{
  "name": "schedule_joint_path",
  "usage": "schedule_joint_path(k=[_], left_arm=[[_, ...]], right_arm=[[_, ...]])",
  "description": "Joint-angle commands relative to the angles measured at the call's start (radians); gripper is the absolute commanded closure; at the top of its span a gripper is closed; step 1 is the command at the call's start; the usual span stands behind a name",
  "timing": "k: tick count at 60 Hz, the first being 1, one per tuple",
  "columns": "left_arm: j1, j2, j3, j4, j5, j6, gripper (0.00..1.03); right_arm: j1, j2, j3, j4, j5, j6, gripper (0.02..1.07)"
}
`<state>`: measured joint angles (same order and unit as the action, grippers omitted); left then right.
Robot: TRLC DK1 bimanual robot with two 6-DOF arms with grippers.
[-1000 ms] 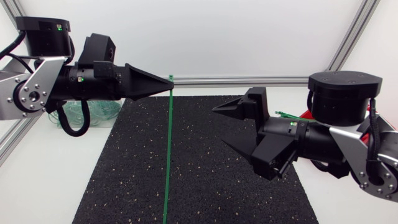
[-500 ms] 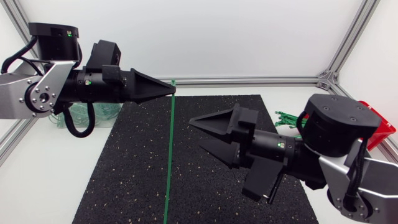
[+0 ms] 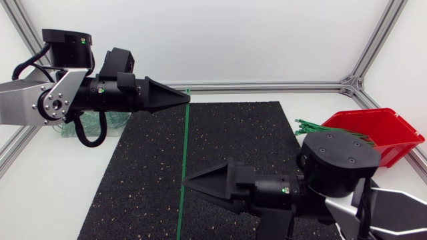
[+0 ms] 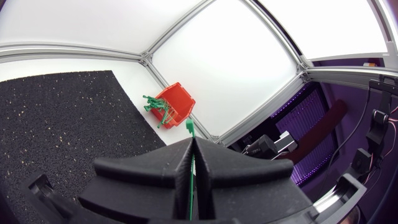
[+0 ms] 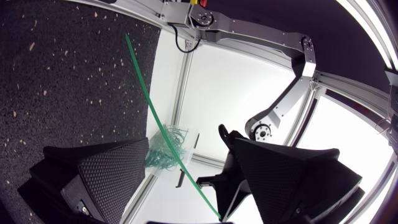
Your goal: Take a green cable tie from the red box, thread the tail through the head to close it, then place it in the transparent bin on the left.
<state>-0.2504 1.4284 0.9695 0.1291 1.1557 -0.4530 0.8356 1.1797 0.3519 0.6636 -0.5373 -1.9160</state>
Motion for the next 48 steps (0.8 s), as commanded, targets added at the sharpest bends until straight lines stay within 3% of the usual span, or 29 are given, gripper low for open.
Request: schedule_joint_path(k=[1,5,11,18,28,39,48], left_arm=[[0.019,0.017,0.023,0.010,0.021,-0.030,1.00],[0.031,0.017,0.021,0.017,0.021,-0.042,1.00],[0.040,0.018,0.014,0.041,0.019,-0.065,1.00],[0.043,0.020,0.012,0.056,0.019,-0.082,1.00],[0.046,0.033,0.015,0.090,0.019,-0.108,1.00],[0.049,0.043,0.020,0.103,0.019,-0.119,1.00],[0.049,0.041,0.017,0.107,0.021,-0.125,1.00]], right_arm=[[0.022,0.043,-0.022,0.018,-0.021,-0.028,0.12],[0.033,0.075,-0.021,0.019,-0.039,-0.031,0.16],[0.060,0.118,-0.019,0.019,-0.052,-0.032,0.30],[0.082,0.182,-0.008,0.051,-0.053,-0.032,0.31],[0.112,0.207,-0.014,0.073,-0.058,-0.034,0.57],[0.134,0.215,-0.018,0.076,-0.043,-0.035,0.76],[0.134,0.250,-0.014,0.090,-0.024,-0.037,0.81]])
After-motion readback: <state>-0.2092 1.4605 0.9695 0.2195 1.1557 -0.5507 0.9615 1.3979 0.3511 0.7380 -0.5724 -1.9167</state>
